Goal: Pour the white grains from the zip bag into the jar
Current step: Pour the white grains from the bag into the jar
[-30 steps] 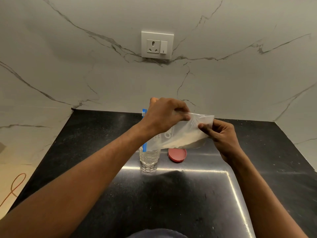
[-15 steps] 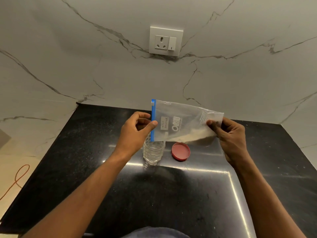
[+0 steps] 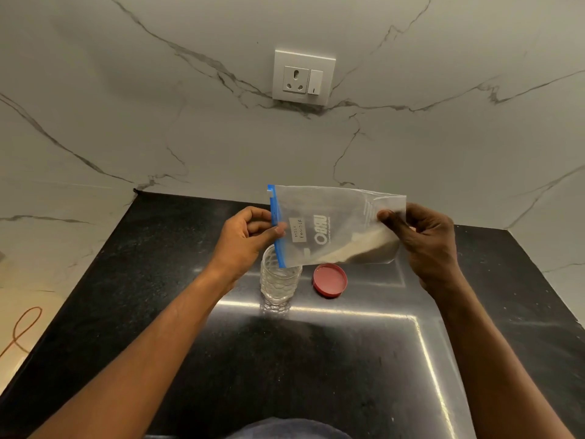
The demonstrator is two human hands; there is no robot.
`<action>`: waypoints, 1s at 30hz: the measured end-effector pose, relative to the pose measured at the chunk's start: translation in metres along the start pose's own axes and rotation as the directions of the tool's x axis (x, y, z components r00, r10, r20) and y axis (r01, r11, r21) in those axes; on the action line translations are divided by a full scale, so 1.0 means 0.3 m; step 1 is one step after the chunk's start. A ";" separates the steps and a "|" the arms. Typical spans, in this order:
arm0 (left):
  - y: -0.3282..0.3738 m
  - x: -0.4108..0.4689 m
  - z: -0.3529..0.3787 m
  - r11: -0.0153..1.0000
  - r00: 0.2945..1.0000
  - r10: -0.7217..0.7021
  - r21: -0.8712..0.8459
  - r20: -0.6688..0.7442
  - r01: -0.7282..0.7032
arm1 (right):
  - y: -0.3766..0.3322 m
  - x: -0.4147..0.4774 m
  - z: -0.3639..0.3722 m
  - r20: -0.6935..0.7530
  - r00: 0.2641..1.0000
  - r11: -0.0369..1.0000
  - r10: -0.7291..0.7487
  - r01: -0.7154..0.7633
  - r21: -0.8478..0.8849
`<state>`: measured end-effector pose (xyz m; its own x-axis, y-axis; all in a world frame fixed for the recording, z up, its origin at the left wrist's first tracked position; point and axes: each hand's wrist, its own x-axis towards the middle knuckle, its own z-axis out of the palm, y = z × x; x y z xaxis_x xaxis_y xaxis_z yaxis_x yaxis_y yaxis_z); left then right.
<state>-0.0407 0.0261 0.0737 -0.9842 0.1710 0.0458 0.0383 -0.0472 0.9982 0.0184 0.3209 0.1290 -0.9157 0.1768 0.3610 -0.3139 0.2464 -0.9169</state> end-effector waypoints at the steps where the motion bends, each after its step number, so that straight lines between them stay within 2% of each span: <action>1: -0.006 0.000 -0.004 1.000 1.000 0.005 -0.010 0.001 -0.005 | -0.003 0.000 0.008 -0.001 1.000 1.000 -0.004 0.004 -0.006; 9: -0.033 0.001 -0.024 0.997 0.999 0.038 -0.061 0.029 -0.036 | 0.005 -0.004 0.015 -0.017 1.000 1.000 -0.013 0.012 -0.015; 30: -0.039 -0.002 -0.024 0.995 0.999 0.001 -0.095 0.040 0.003 | -0.034 0.021 0.017 0.069 0.997 0.998 -0.044 0.046 -0.032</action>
<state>-0.0417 0.0193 0.0618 -0.9764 0.2104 0.0481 0.0185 -0.1402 0.9899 0.0145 0.3146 0.1396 -0.9161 0.0994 0.3885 -0.3479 0.2849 -0.8932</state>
